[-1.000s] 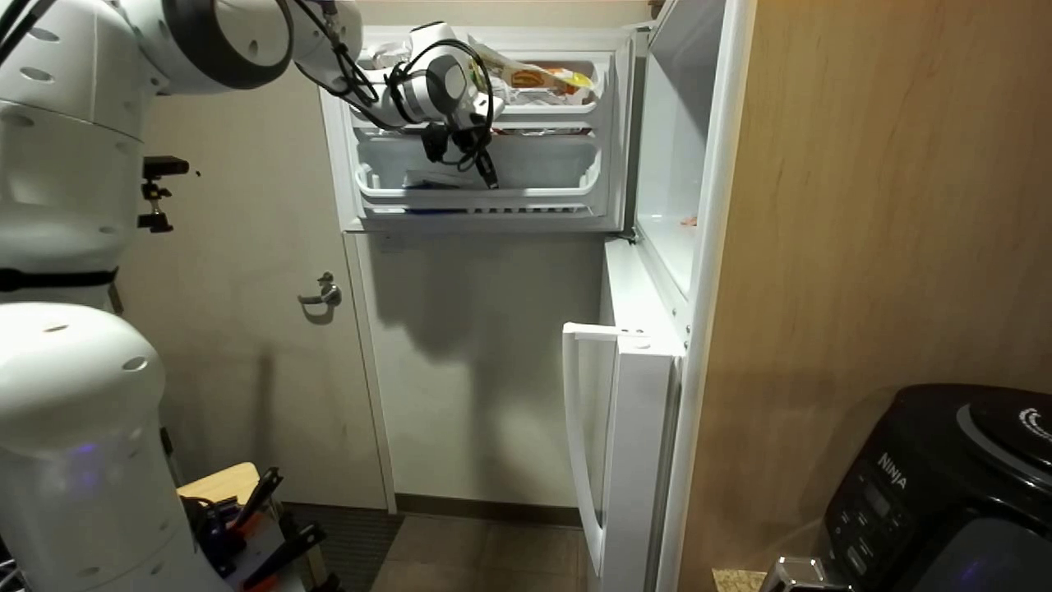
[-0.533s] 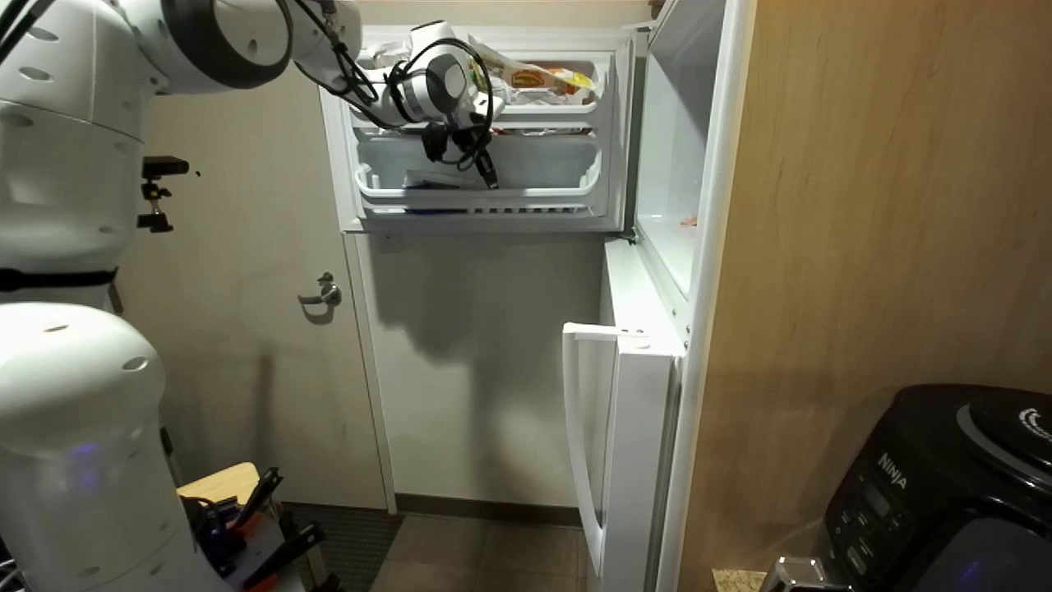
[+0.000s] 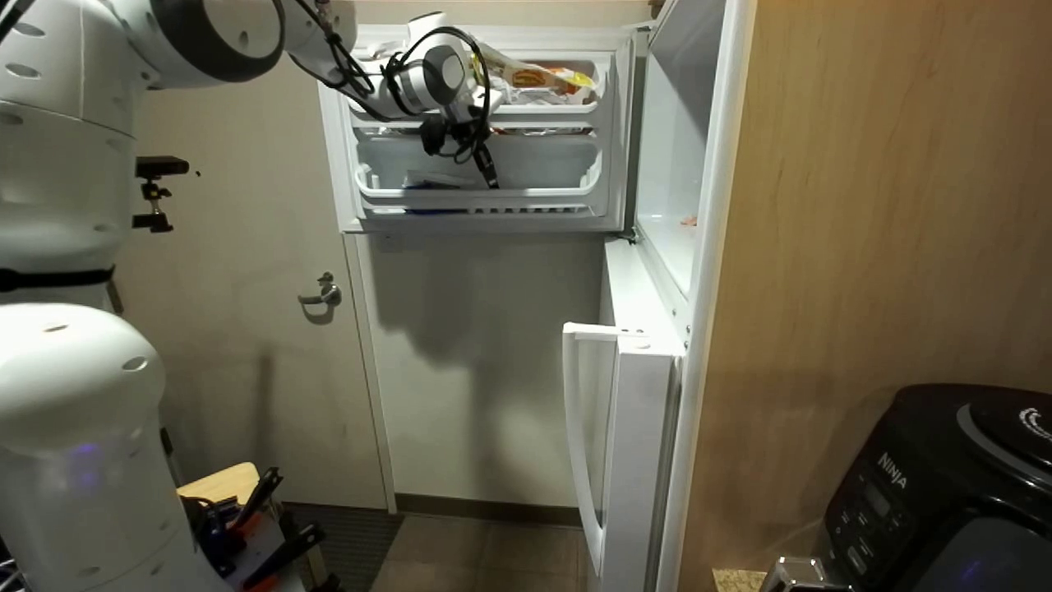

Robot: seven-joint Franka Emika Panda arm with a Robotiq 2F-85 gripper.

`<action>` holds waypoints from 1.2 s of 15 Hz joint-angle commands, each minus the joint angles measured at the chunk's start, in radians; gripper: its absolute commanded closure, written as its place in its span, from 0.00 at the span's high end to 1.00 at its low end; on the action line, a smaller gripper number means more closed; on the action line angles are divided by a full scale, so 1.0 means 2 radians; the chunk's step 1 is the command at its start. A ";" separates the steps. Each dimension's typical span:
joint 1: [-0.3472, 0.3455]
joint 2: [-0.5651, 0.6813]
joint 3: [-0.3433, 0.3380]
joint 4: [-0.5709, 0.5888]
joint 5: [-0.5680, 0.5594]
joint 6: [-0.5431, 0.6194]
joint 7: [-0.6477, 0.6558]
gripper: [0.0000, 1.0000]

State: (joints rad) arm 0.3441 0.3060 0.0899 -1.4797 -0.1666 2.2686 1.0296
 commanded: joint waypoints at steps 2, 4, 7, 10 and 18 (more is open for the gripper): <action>-0.001 -0.041 -0.002 -0.030 -0.014 -0.031 0.017 0.00; -0.001 -0.042 -0.002 -0.032 -0.015 -0.037 0.017 0.00; -0.002 -0.046 -0.002 -0.037 -0.014 -0.040 0.017 0.00; -0.002 -0.050 -0.001 -0.040 -0.014 -0.041 0.018 0.00; -0.005 -0.075 -0.004 -0.075 -0.018 0.000 0.025 0.00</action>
State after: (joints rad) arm 0.3418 0.2672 0.0785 -1.5177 -0.1772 2.2502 1.0311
